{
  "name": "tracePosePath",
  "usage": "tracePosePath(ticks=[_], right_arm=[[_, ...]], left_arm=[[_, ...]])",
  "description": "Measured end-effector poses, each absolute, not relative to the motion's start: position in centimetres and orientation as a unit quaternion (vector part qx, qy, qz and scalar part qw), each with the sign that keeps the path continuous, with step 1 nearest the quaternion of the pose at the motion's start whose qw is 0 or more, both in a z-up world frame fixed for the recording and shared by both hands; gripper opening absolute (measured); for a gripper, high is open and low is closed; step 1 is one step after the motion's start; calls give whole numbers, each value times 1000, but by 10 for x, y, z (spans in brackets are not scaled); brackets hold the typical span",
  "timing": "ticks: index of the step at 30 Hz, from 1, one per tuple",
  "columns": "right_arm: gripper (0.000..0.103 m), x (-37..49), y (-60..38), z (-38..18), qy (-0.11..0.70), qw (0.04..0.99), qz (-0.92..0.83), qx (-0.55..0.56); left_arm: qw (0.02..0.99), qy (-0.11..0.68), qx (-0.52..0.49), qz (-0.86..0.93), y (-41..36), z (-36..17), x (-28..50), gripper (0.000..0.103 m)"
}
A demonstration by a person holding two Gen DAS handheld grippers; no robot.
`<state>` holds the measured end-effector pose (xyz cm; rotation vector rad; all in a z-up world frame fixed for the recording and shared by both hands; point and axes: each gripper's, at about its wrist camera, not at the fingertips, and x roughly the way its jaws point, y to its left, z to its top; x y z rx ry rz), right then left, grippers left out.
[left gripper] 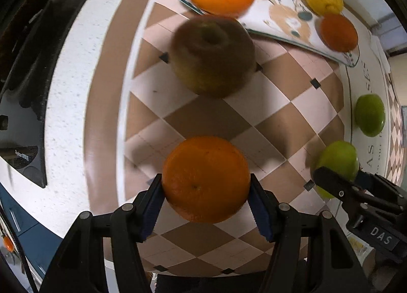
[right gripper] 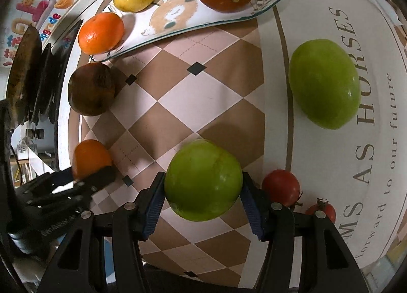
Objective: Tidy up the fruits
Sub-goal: 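Place the orange on the plate with the left tool while the right tool places the green apple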
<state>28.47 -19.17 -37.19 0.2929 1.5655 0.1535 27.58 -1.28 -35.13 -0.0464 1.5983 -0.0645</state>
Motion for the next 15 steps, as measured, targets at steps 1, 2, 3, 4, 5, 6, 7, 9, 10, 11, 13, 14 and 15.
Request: tracePosePath(ticks=[1, 2, 3, 4, 5, 6, 7, 9, 10, 11, 13, 14, 15], right_arm=[[60, 285, -191, -371, 701, 698, 69, 128], [60, 286, -190, -371, 701, 699, 69, 125], [60, 285, -188, -370, 700, 701, 69, 118], [60, 283, -190, -370, 698, 704, 68, 112], [60, 283, -189, -369, 695, 708, 67, 105], [60, 283, -188, -366, 691, 712, 68, 105], [60, 284, -188, -364, 689, 713, 69, 108], [60, 287, -190, -354, 680, 719, 73, 123], [60, 289, -191, -349, 676, 722, 75, 127], [60, 293, -192, -342, 670, 726, 77, 133], [60, 306, -195, -324, 656, 736, 84, 148], [59, 313, -195, -317, 650, 739, 86, 151], [60, 323, -194, -309, 644, 745, 89, 152]], left_arm=[[699, 714, -16, -27, -15, -351, 274, 60], [703, 710, -9, -27, -17, -350, 273, 60], [705, 709, -7, -29, -19, -350, 273, 60], [704, 709, -6, -29, -20, -350, 273, 60], [705, 709, -6, -29, -24, -348, 276, 60], [708, 706, -7, -30, -25, -345, 276, 60], [712, 702, -4, -30, -31, -338, 277, 60], [719, 694, -6, -34, -35, -329, 284, 60], [723, 690, -10, -37, -35, -321, 285, 60], [728, 684, -13, -41, -35, -310, 288, 60], [741, 670, -21, -51, -35, -287, 297, 60], [749, 660, -24, -55, -35, -272, 305, 60], [756, 651, -26, -60, -35, -258, 314, 60]])
